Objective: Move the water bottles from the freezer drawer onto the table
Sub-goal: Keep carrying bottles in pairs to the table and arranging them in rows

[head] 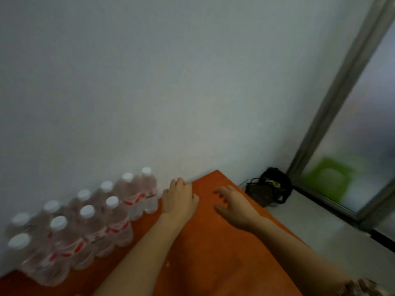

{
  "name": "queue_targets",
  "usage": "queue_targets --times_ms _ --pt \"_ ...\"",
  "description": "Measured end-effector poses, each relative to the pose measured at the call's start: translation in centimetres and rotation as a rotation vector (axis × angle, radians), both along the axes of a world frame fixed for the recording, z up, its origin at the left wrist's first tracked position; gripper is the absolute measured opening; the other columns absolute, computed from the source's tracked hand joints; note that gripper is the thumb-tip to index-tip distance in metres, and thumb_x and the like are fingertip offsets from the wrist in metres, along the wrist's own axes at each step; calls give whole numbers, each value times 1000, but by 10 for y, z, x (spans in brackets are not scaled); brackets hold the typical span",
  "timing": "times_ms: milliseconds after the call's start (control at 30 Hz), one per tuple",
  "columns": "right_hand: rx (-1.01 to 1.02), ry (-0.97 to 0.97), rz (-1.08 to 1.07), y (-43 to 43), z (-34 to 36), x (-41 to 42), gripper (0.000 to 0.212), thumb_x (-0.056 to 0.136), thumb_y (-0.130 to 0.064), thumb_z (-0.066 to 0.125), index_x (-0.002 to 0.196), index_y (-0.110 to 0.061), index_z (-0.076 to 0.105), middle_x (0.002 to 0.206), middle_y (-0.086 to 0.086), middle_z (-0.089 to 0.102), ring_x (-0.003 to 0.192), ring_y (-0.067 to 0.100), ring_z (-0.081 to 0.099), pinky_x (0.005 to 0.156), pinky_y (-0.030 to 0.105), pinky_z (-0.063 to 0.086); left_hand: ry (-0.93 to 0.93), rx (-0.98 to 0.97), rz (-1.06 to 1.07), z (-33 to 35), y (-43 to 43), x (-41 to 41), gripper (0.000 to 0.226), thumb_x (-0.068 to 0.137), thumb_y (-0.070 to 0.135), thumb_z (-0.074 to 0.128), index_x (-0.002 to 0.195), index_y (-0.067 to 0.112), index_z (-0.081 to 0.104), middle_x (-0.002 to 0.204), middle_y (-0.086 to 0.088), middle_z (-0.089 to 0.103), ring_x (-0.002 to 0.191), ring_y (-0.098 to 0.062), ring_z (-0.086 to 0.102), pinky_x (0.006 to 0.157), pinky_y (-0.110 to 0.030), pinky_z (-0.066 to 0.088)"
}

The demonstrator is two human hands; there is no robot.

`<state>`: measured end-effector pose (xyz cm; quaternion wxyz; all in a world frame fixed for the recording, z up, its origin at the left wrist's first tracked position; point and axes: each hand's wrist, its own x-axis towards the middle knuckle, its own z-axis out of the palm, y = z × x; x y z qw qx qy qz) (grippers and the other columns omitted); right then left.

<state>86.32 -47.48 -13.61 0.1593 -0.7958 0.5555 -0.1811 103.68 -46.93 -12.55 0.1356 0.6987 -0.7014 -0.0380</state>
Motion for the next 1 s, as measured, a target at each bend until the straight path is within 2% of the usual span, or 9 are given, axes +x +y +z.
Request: queue_targets --times_ms 100,267,333,433,533,700,800,1000 --pt "-10 2 -158 30 13 -86 43 87 -33 60 127 -22 50 115 -1 50 101 14 54 82 25 44 -5 0 -136 7 2 -85 38 90 32 46 123 17 57 130 -4 49 124 -23 43 97 -39 40" --pt "-44 -22 -401 104 25 -227 36 89 -31 58 122 -19 53 112 2 51 101 21 55 79 25 42 -18 -11 -364 16 38 -232 35 91 30 45 121 16 57 129 -5 49 121 -24 43 92 -38 40" --pt "-37 -18 -490 138 26 -283 42 89 -33 59 128 -19 50 120 3 51 110 20 53 85 24 40 -16 -9 -435 19 61 -292 35 92 30 45 121 15 57 129 -6 49 122 -26 43 94 -39 40" --pt "3 3 -587 196 26 -368 49 89 -35 59 133 -17 46 130 6 49 120 22 48 98 33 41 -37 11 -520 21 105 -383 37 92 31 45 122 13 57 132 -8 48 122 -28 42 96 -41 41" --pt "42 36 -686 257 24 -445 53 89 -38 58 135 -17 43 135 6 46 125 22 44 102 33 38 -42 43 -579 23 150 -467 42 92 33 45 126 11 57 133 -10 47 123 -30 41 95 -42 40" --pt "78 103 -862 341 28 -563 57 90 -40 55 139 -17 38 141 5 41 130 22 38 103 34 37 39 38 -697 25 213 -602 45 92 35 45 129 11 53 135 -9 47 126 -28 40 98 -40 39" --pt "92 154 -978 379 30 -628 58 91 -41 53 140 -18 35 140 5 40 129 25 37 103 40 39 82 56 -793 22 247 -684 46 92 36 45 131 13 51 135 -9 46 127 -28 38 101 -41 37" --pt "125 248 -1158 434 25 -760 54 91 -43 49 137 -18 36 139 8 39 128 29 35 99 45 38 31 29 -979 10 285 -842 49 92 41 44 133 15 48 138 -11 45 131 -30 33 105 -43 34"
